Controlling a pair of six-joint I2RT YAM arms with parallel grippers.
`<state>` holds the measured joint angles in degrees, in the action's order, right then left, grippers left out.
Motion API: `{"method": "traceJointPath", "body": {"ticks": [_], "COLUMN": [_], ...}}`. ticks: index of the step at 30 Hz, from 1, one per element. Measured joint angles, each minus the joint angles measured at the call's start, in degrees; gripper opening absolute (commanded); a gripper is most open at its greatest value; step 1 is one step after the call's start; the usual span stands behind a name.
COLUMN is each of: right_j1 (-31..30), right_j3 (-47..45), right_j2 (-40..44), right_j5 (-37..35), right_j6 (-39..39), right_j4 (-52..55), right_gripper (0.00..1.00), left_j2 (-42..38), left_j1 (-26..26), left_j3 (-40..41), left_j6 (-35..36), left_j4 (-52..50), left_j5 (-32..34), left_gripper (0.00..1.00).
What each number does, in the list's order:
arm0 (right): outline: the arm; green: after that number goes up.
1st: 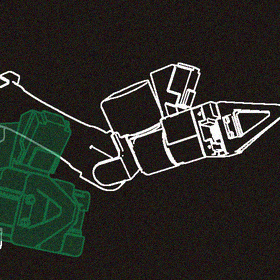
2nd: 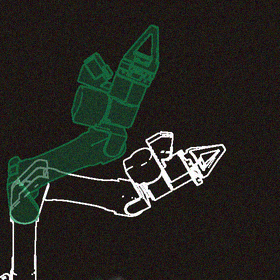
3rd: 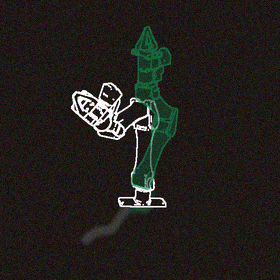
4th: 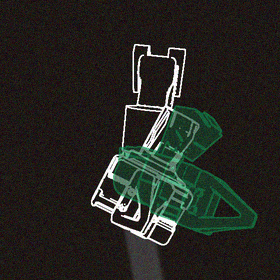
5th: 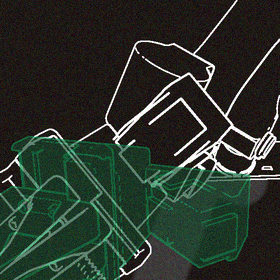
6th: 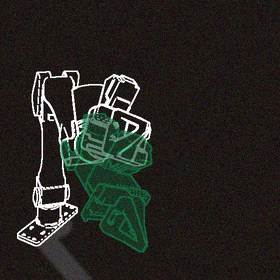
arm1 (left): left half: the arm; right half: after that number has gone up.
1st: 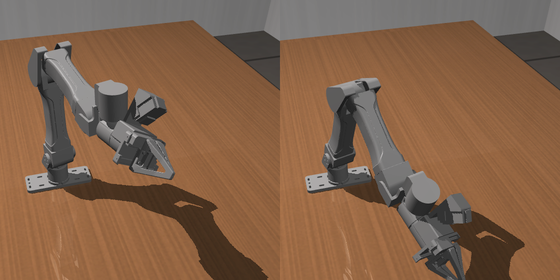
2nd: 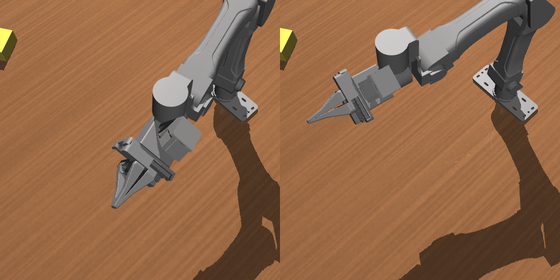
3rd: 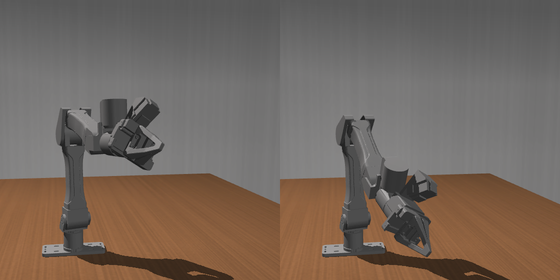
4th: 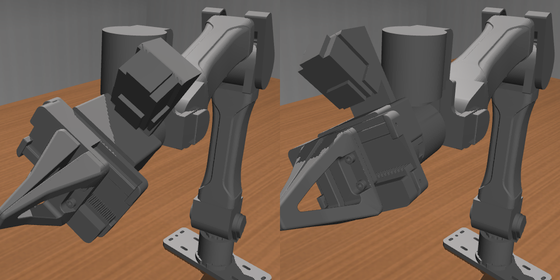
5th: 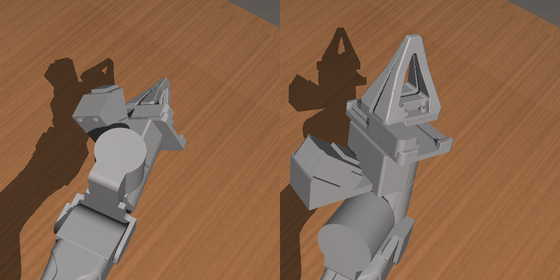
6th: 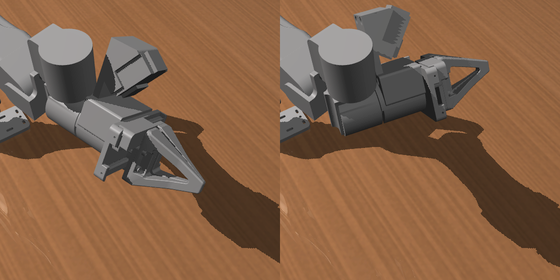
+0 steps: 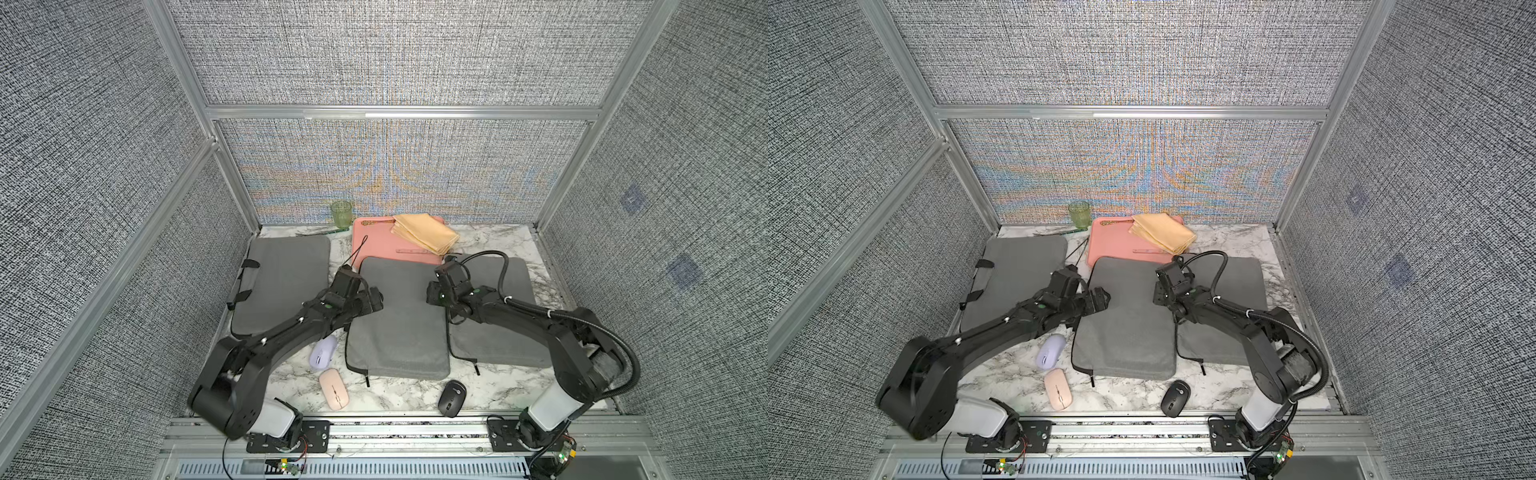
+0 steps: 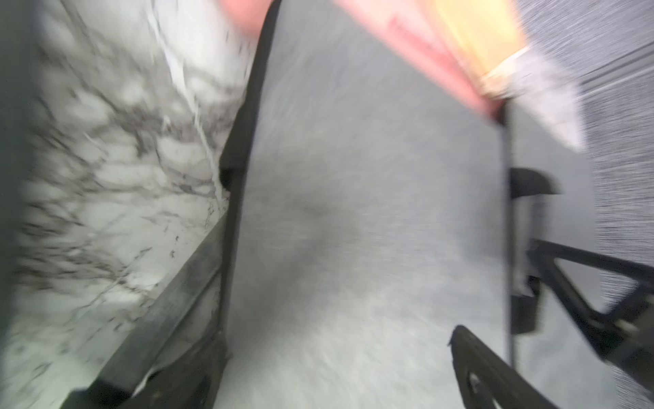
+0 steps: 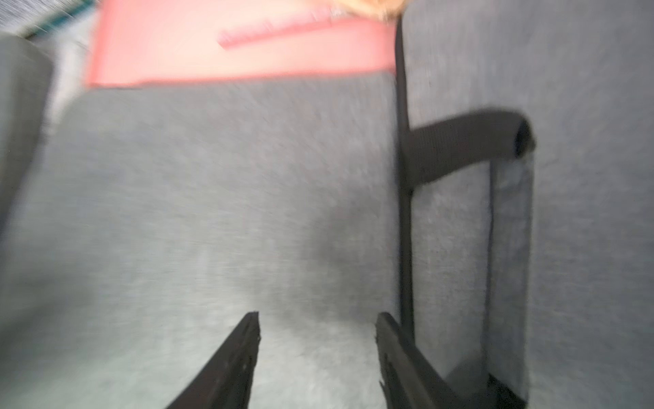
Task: Put the mouse into the laptop bag
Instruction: Adjust the zippered laptop bag at the center of the board.
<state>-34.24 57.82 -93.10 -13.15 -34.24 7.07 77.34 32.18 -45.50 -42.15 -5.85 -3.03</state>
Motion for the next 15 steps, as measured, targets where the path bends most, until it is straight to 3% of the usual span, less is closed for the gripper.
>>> {"method": "traceJointPath", "body": {"ticks": [8,15], "right_j1": [-10.08,-23.69], "right_j3": [-2.05,12.76], "right_j2": [5.97,-5.25], "right_j5": [-2.71,-6.93], "right_j6": [-0.59,2.03], "right_j4": [3.98,5.05], "right_gripper": [0.67,0.7], "left_j2": [-32.48,-50.58], "left_j1": [2.27,2.19], "left_j3": [9.92,18.32], "left_j6": [1.64,0.35], "left_j4": [-11.69,-20.9], "left_j5": [7.76,16.2], "left_gripper": [0.99,0.99]}}
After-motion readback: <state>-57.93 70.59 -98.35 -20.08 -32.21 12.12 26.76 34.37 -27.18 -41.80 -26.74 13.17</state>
